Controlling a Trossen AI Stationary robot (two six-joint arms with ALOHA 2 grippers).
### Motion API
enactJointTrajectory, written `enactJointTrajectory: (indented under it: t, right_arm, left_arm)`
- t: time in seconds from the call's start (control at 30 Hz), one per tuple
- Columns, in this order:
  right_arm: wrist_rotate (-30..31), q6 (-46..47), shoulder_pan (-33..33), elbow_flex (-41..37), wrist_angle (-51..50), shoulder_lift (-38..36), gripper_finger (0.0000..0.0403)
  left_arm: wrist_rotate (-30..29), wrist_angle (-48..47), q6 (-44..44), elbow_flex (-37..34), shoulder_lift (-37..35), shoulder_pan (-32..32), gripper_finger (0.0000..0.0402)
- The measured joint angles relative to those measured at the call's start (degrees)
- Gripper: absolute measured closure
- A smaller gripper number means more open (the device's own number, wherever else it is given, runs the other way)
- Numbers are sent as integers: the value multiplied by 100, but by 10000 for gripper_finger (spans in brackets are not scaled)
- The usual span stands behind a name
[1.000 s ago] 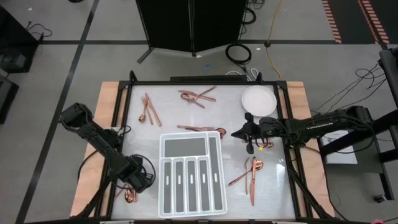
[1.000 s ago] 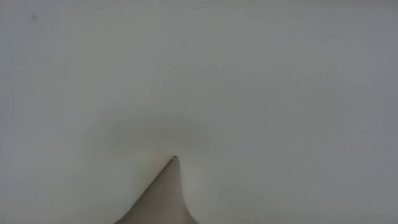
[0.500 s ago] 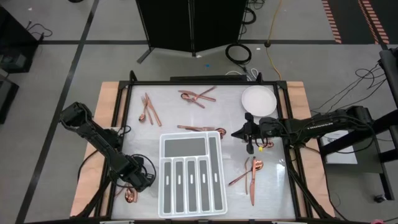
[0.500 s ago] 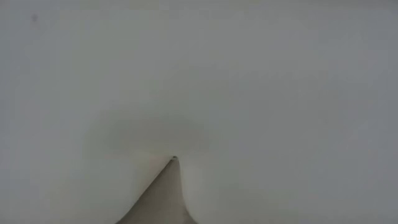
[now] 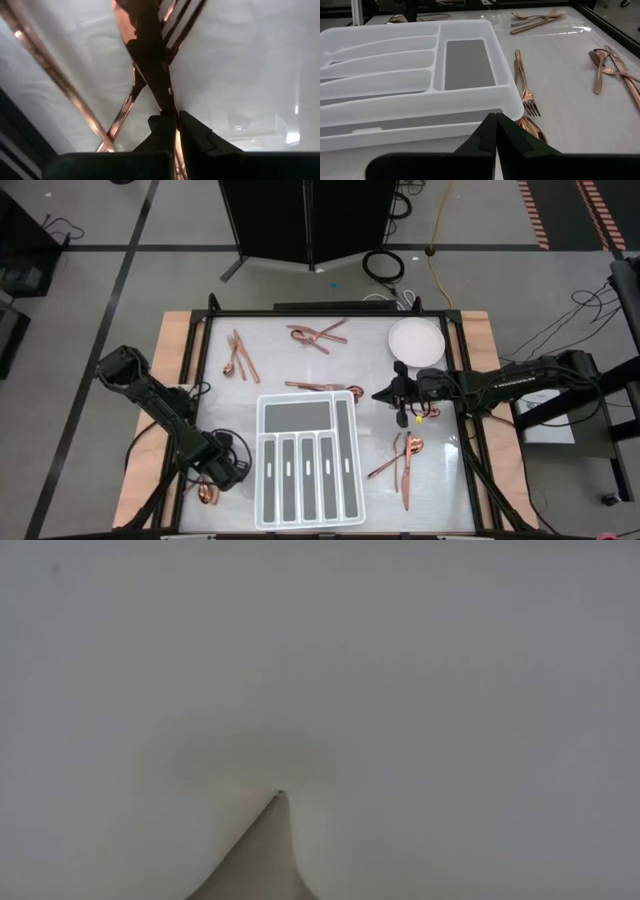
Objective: Sort silverware
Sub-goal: Put the knife into the silverware tray
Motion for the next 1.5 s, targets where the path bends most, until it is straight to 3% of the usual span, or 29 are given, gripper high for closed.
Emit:
enactJointTrajectory:
  t: [0.27,0.5,1.27,1.5]
  right_arm:
    - [0,63,0,0,0,0,403]
    - [0,52,0,0,21,0,403]
    - [1,105,0,0,11,0,403]
    - [0,107,0,0,11,0,403]
  left_arm:
    - [-145,14,106,5,-100,0,387]
    - [-688,-8,106,7,-480,15,387]
    - [-732,-78,143,-130,-476,15,386]
    - [-874,-125,294,-148,-381,15,349]
